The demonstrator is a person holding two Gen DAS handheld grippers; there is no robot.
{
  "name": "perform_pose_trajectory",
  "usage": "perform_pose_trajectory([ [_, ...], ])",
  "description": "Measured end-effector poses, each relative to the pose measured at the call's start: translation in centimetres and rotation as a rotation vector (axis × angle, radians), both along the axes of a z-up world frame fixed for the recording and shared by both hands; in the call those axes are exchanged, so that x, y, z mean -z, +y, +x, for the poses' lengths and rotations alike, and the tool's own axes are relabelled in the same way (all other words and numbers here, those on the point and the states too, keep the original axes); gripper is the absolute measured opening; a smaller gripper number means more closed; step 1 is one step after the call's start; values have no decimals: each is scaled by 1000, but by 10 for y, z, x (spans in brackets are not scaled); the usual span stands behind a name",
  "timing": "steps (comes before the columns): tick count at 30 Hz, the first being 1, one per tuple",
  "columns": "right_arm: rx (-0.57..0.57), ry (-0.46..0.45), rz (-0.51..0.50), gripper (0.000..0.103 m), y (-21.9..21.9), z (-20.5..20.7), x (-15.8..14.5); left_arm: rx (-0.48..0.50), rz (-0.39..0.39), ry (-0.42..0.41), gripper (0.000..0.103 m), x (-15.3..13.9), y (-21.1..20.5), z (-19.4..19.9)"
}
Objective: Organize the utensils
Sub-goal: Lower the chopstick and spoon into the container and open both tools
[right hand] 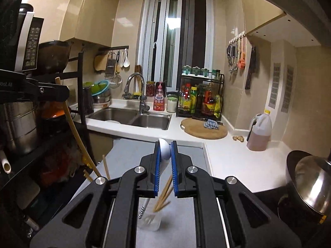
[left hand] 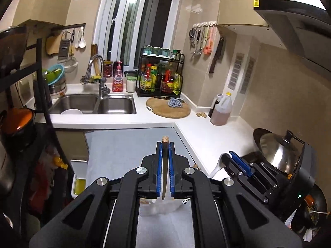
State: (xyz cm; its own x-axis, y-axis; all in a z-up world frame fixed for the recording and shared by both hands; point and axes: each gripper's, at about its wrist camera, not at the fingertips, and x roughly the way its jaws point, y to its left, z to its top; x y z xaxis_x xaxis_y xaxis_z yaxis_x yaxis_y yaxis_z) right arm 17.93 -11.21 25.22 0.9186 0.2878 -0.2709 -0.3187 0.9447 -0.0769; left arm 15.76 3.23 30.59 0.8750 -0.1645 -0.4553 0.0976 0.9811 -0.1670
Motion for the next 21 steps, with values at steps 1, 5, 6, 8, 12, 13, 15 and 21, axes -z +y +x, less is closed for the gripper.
perform_pose_trajectory([
  [1, 6, -4, 3, 10, 3, 7, 1, -4, -2, 4, 6, 3, 1, 6],
  [5, 15, 13, -8, 10, 16, 29, 16, -10, 1, 57, 6, 29, 5, 33],
  [6, 15, 22, -14, 10, 19, 33, 22, -10, 3, 71, 6, 38, 5, 39],
  [8, 9, 34, -24, 10, 25, 40, 32, -6, 10, 97, 6, 53, 6, 48],
  [12, 12, 68, -45, 10, 31, 49, 58, 11, 13, 143, 6, 81, 8, 60],
  [13, 11, 78, -48, 10, 32, 51, 64, 14, 14, 154, 6, 88, 9, 62],
  [15, 9, 99, -56, 10, 34, 54, 75, 19, 11, 172, 6, 98, 11, 66],
  [21, -10, 144, -67, 14, 37, 57, 91, 47, 12, 215, 6, 117, 8, 70],
])
